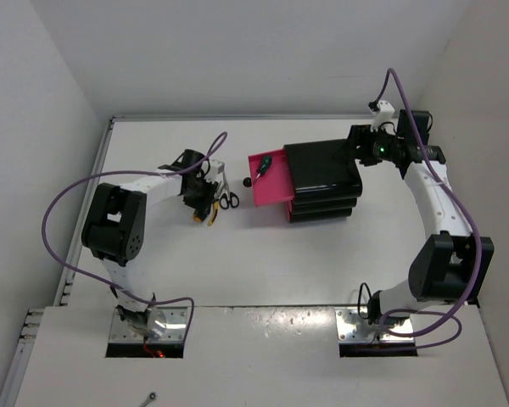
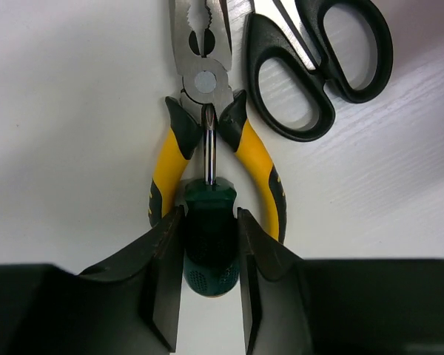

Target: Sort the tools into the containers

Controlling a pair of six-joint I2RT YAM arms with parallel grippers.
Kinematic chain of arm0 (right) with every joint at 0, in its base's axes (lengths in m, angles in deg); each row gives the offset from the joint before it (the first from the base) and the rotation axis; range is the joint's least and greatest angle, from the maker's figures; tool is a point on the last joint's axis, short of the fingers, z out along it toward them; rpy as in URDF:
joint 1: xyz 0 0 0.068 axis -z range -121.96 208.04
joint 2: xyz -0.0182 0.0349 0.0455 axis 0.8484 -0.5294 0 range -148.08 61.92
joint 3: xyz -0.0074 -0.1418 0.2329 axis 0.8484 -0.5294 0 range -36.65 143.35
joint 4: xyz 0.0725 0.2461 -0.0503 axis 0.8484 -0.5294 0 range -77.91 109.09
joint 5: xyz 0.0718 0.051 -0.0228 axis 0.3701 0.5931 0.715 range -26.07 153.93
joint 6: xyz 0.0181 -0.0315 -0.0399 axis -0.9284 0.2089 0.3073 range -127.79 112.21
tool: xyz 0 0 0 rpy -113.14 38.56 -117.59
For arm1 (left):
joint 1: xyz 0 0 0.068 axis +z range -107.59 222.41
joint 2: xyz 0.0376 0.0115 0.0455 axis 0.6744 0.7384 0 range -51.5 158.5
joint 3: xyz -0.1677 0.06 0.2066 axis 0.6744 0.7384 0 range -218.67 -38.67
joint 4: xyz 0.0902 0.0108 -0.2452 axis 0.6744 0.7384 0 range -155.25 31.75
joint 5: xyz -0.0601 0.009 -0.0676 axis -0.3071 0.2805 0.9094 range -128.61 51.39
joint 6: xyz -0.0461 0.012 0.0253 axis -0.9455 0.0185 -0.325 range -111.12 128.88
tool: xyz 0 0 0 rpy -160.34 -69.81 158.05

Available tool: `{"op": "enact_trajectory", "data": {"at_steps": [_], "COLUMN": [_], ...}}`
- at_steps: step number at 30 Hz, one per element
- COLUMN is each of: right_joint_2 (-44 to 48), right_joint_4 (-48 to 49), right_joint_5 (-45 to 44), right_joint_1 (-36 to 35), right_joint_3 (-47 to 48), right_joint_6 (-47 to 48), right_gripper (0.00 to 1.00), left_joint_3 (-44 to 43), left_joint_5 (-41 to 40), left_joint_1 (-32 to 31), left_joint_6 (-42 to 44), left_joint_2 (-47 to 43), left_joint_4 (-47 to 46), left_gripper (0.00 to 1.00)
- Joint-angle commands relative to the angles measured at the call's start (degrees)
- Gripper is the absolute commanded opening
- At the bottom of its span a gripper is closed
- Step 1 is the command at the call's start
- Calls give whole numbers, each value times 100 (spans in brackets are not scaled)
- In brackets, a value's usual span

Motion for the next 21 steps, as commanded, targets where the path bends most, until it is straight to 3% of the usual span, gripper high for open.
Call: {"op": "enact_trajectory", "data": {"at_steps": [1, 6, 9, 14, 18, 21], "right_joint_2": [35, 88, 88, 140, 193, 254], "right_joint_4": [53, 53, 53, 106, 106, 158], "right_joint_5": [-17, -17, -17, 36, 36, 36], "right_joint_1": [35, 35, 35, -17, -18, -18], "right_joint_3": [152, 152, 152, 152, 152, 91], "right_joint_6": [79, 79, 79, 27, -26, -79], "right_gripper": [76, 76, 76, 76, 76, 76], "left_joint_3": [41, 243, 243, -80, -494, -687], "left_joint_5": [49, 383, 532, 602, 1269, 2227], "left_joint_1": [46, 168, 248, 380, 380, 380], "left_joint_6": [-40, 65, 66, -4, -109, -329], "left_joint_2": [-56, -739, -1188, -1961, -2278, -2464], "left_joint_4": [-91, -38, 93, 330, 560, 473], "left_gripper": [25, 7, 3, 0, 0, 0]}}
